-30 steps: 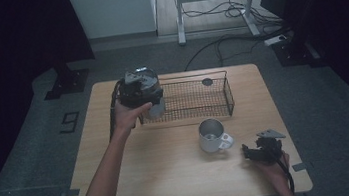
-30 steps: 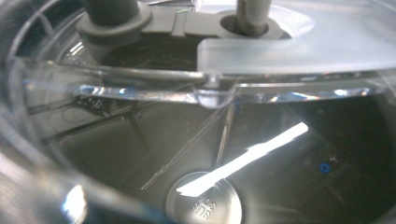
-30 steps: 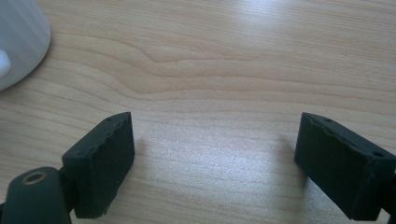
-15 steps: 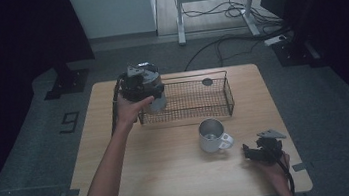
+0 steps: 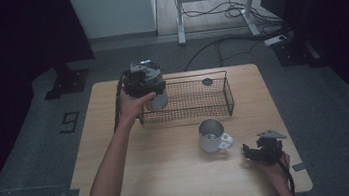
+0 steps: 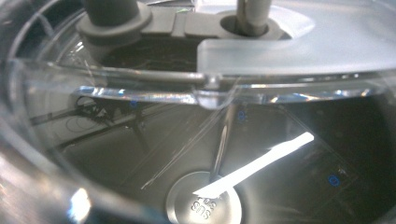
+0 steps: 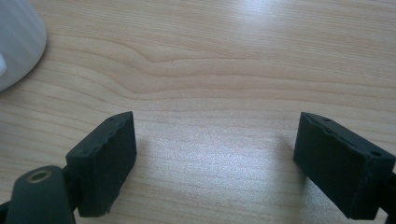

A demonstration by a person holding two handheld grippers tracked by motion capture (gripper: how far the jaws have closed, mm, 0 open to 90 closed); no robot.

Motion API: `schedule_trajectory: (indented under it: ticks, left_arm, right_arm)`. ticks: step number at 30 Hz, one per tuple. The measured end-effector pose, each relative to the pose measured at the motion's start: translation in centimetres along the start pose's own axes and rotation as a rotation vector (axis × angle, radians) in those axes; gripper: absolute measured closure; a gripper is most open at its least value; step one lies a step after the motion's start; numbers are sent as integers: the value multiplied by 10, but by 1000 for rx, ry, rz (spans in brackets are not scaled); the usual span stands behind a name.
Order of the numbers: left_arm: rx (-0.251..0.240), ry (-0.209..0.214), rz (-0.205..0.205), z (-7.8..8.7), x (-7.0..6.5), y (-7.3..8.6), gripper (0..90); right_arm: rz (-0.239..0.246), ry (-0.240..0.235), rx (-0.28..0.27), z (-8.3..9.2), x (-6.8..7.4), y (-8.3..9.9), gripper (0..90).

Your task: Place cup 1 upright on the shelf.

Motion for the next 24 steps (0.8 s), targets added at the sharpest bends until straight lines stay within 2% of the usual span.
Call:
schedule_trajectory:
  ticks: [24]
  left_arm:
    - [3, -4, 13, -15, -1, -12, 43]
  right_arm:
    - [0, 0, 0, 0, 0, 0, 129]
Point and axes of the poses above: each handheld gripper's, and its own axes: z roughly backward along the jaws, y roughly out of its underside, x roughly to its left, the point moved 6 cm from there along -z, roughly forward along the jaws, and after that the axes turned 12 degrees about x, right-handed, at the moved point
